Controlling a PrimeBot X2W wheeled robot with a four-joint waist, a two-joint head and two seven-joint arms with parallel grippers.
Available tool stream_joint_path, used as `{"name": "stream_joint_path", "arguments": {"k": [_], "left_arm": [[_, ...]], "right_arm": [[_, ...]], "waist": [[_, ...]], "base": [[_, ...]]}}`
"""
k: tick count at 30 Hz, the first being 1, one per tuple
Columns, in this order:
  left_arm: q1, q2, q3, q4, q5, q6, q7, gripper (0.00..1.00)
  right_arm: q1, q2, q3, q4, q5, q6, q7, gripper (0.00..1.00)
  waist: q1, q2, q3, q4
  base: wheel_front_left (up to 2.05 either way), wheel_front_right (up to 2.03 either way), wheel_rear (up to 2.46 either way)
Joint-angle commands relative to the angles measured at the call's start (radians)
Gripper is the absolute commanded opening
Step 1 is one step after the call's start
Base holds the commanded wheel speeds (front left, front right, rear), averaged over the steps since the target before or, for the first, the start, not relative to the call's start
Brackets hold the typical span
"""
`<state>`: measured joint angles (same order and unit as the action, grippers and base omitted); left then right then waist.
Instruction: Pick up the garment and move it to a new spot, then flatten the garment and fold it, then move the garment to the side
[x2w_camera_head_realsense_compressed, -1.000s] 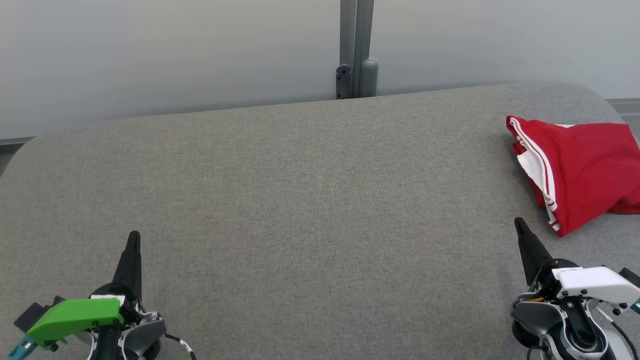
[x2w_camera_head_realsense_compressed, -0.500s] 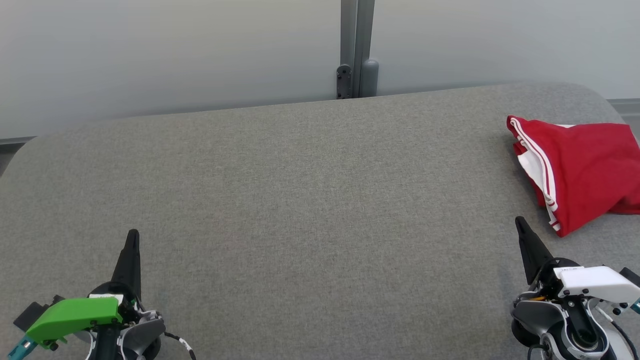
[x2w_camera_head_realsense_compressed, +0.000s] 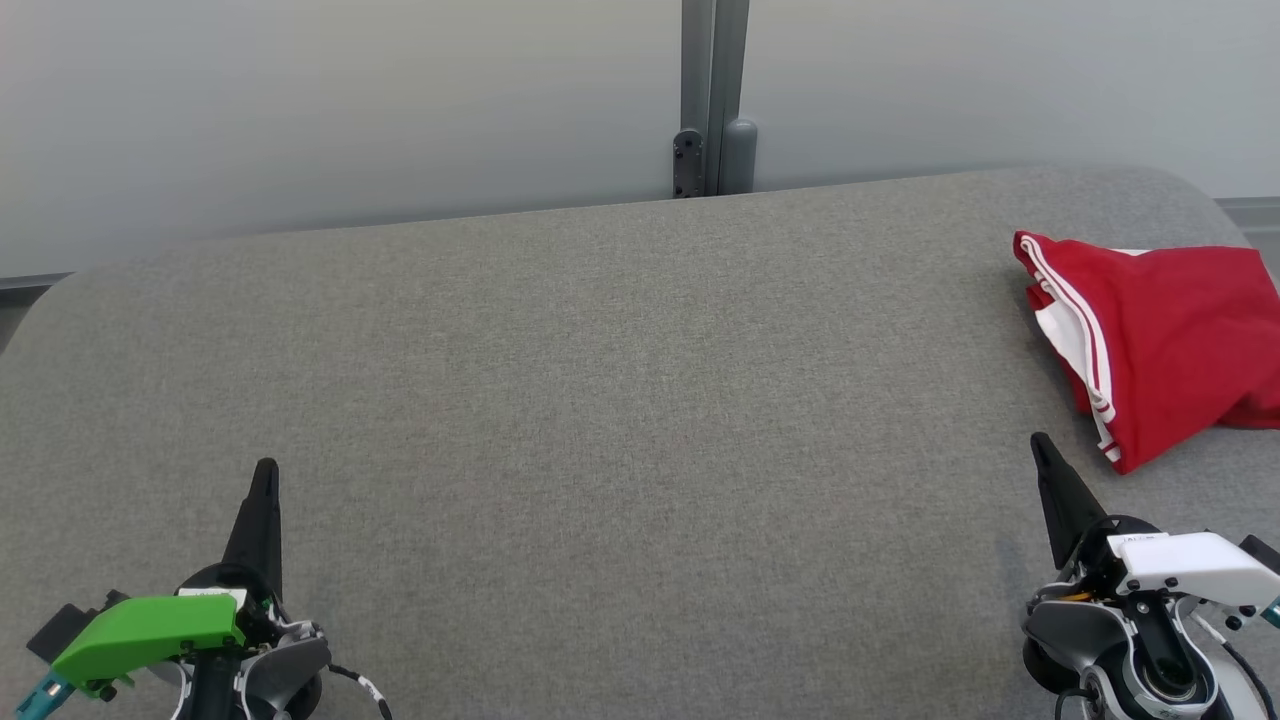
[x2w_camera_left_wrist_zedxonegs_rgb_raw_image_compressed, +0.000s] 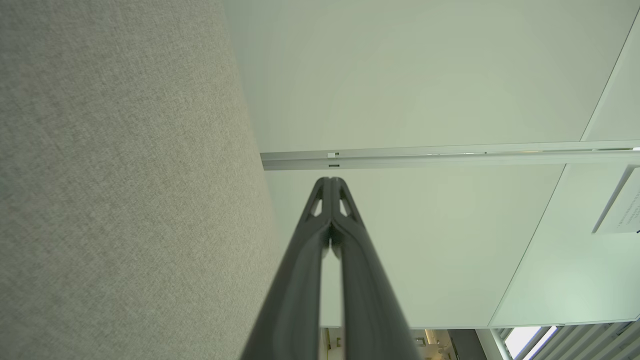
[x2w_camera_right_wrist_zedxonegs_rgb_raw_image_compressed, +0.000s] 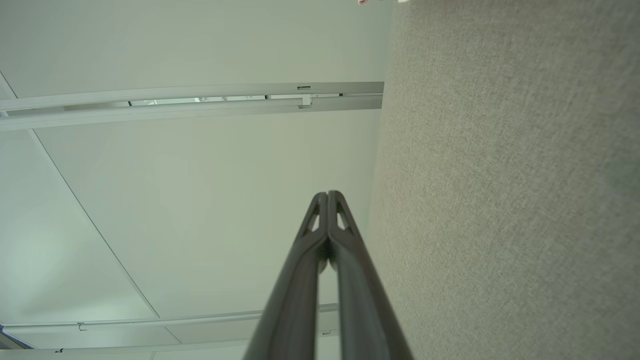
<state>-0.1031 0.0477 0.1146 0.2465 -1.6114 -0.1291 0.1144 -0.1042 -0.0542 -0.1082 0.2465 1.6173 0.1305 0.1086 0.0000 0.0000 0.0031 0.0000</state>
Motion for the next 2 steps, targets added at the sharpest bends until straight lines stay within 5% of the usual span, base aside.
{"name": "stream_joint_path", "arguments": {"k": [1,2], "left_arm": [[-0.012,0.005,0.002,-0.002,-0.003,-0.006,0.003,0.00],[-0.012,0.005,0.002,-0.002,-0.003,-0.006,0.003,0.00]], "right_arm": [[-0.007,-0.001,-0.003,-0.005,0.000,0.000,0.005,0.00],[-0.007,-0.001,-0.003,-0.005,0.000,0.000,0.005,0.00]], "waist": [[0.0000,0.0000,0.000,0.000],[0.0000,0.0000,0.000,0.000]], "base": [[0.00,0.00,0.00],[0.00,0.00,0.00]]}}
